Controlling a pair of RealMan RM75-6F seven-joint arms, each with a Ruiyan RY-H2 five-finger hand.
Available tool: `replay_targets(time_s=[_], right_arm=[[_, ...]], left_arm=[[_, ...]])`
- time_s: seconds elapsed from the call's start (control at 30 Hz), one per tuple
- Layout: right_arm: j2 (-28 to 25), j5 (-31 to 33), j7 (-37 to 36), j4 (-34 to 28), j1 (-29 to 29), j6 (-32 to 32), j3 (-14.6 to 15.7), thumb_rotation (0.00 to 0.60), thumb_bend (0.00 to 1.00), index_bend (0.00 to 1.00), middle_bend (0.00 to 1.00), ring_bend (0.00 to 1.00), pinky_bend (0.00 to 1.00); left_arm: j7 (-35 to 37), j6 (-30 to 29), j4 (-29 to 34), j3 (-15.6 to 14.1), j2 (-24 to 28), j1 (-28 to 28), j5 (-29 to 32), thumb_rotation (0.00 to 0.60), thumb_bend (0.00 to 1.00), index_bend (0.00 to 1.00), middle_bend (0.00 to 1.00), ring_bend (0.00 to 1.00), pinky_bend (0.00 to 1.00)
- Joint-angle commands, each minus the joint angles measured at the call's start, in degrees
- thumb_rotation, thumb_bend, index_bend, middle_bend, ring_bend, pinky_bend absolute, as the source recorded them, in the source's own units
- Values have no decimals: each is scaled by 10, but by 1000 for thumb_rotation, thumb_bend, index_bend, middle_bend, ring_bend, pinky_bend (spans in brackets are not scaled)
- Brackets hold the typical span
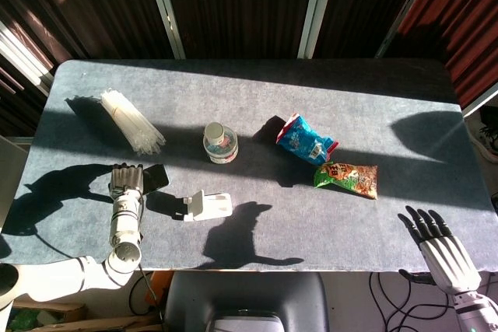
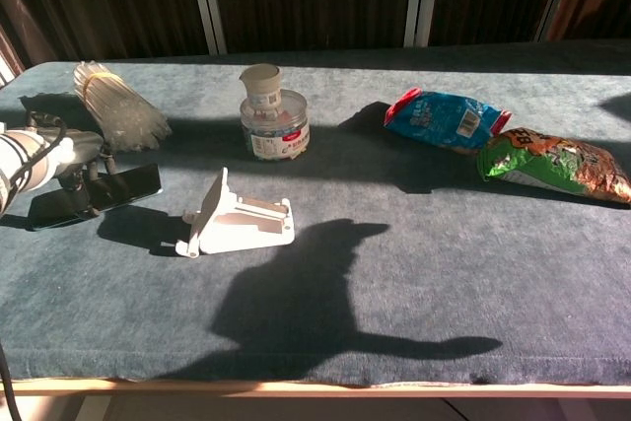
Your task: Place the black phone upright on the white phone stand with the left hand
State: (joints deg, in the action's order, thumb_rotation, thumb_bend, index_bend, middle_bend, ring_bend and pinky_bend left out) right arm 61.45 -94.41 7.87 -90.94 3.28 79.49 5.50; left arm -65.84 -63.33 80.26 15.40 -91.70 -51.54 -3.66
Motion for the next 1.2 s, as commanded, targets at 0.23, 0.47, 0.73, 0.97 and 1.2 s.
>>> replay_targets(time_s=[0.23, 0.47, 0.73, 0.97, 1.2], right_arm=[[1, 0, 2, 0, 1, -1, 0, 600, 110, 0, 0, 0, 0], [0, 0, 0, 0, 0, 1, 0, 600, 109, 0, 0, 0, 0], [1, 1, 1, 0, 1, -1, 0, 600, 109, 0, 0, 0, 0], [1, 2, 2, 0, 0, -1, -1, 600, 110, 0, 0, 0, 0], [1, -1, -1, 0, -1, 3, 0, 600, 110, 0, 0, 0, 0]], left_arm=[[11, 22, -28, 5, -6, -9, 20, 600, 278, 279, 363, 174, 151], [54, 95, -57, 30, -3, -5, 59, 600, 284, 526, 673, 376, 169], [77, 132, -72, 24, 6, -7, 82, 600, 311, 686, 819, 476, 170], [105, 180, -43, 8, 34, 1, 68, 600, 543, 839, 965, 588, 161], [267, 248, 13, 21, 83, 77, -124, 600, 559, 852, 994, 641, 194]])
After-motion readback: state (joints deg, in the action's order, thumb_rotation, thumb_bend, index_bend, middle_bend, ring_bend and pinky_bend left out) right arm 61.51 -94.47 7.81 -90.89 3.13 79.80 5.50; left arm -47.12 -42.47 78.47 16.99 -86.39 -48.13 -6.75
